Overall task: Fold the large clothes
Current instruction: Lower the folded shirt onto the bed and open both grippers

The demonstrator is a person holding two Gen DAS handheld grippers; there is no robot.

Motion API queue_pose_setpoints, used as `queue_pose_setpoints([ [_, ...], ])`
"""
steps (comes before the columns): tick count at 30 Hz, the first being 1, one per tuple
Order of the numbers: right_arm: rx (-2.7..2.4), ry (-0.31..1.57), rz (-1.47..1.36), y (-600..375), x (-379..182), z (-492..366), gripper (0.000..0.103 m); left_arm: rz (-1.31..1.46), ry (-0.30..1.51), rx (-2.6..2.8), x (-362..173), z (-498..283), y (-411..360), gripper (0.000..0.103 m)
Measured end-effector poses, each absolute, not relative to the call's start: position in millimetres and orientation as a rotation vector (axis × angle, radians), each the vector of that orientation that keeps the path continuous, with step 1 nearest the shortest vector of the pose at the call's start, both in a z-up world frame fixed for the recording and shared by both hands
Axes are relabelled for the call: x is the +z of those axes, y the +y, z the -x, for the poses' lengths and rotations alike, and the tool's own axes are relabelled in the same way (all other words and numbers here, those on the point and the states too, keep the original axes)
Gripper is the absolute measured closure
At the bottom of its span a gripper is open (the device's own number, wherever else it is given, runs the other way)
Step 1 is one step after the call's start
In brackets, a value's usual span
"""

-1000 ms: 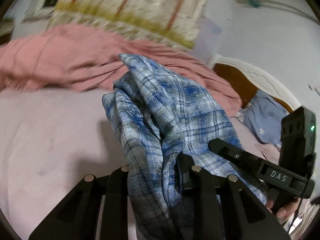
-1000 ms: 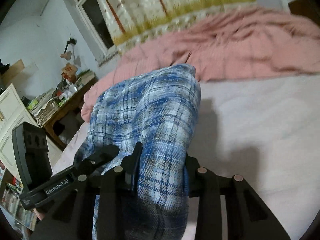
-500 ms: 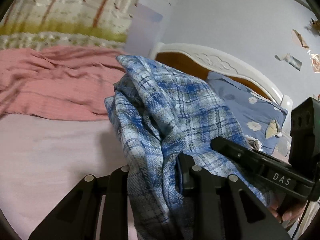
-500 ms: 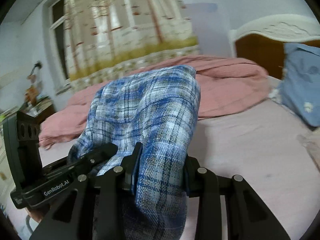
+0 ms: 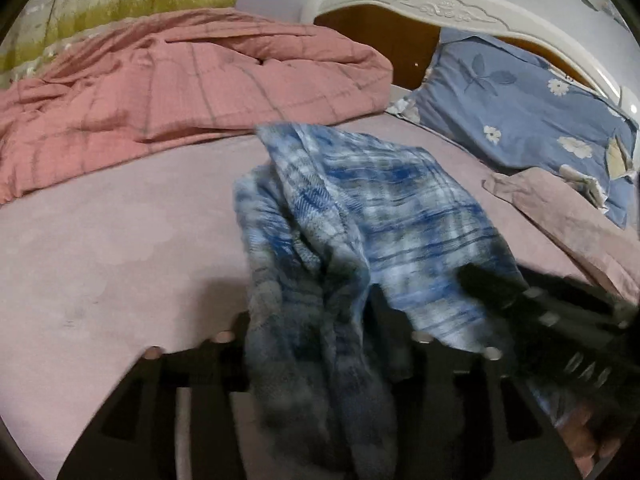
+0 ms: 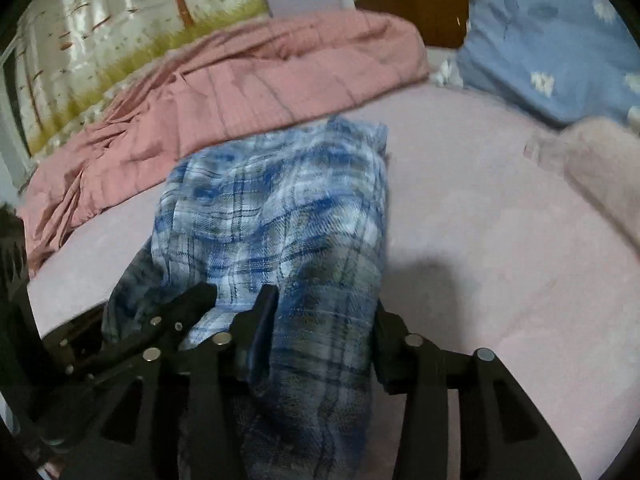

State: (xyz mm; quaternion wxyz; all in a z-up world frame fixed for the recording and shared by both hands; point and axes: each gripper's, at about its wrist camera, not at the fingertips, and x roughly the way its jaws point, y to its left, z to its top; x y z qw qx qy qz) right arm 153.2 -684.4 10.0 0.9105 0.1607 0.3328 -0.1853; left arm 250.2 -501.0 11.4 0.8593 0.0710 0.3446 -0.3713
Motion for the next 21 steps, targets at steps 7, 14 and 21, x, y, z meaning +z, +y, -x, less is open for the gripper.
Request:
queue_pose_setpoints([
  [7,-0.558,0.518,-0.216,-635.0,48.5,-94.6,0.017,-0.250,0.403,-0.653,46.0,-195.9,-425.2,0.013],
  [14,-0.502,0.297,-0.267,-565.9,90.0,-37.7,0.000,-0.129,0.264,-0.580,74.9,-137.8,-325.5,0.000],
  [21,-0.474,0.213,-0.179,-486.7,76.9,-6.3,0.000,-0.045,0.187,-0.496,63.1,-90.8,-257.9,0.000],
])
